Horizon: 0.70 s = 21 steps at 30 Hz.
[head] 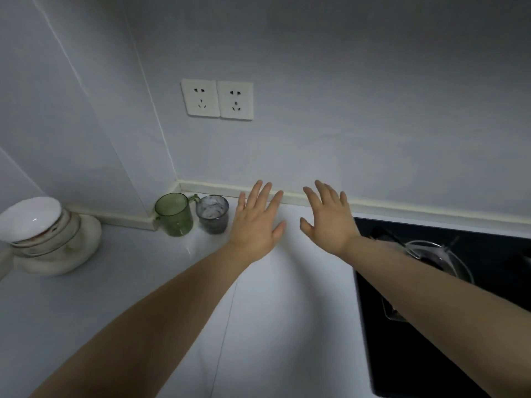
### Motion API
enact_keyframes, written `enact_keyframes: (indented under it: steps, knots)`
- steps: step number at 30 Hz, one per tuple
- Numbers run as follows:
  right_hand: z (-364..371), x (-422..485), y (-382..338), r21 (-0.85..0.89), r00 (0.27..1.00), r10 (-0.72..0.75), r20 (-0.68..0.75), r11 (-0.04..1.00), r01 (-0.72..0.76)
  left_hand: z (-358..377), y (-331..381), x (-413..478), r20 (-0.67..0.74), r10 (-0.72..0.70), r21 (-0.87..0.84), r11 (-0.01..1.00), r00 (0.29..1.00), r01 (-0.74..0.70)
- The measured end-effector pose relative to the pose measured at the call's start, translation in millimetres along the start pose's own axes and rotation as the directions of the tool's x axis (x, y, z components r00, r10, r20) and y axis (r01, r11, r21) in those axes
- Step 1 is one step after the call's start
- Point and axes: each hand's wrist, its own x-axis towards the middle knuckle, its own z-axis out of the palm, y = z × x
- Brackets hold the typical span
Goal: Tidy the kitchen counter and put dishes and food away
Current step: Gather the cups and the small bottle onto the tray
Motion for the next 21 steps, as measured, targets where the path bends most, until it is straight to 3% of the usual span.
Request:
enact_keyframes:
  steps: [10,21]
  knots:
    - [-56.6,-165.0,162.2,-0.103,0.963,0.243,-0.113,0.962,-0.255,-7.5,226.9,-7.9,0.060,0.218,0.052,0.974,0.974,-0.221]
    - [-100.9,-387.3,345.0,-0.144,0.862,0.480,-0.162,0.853,-0.502,3.7,509.6,-40.8,0.049,0.410,0.032,0.911,0.911,-0.411]
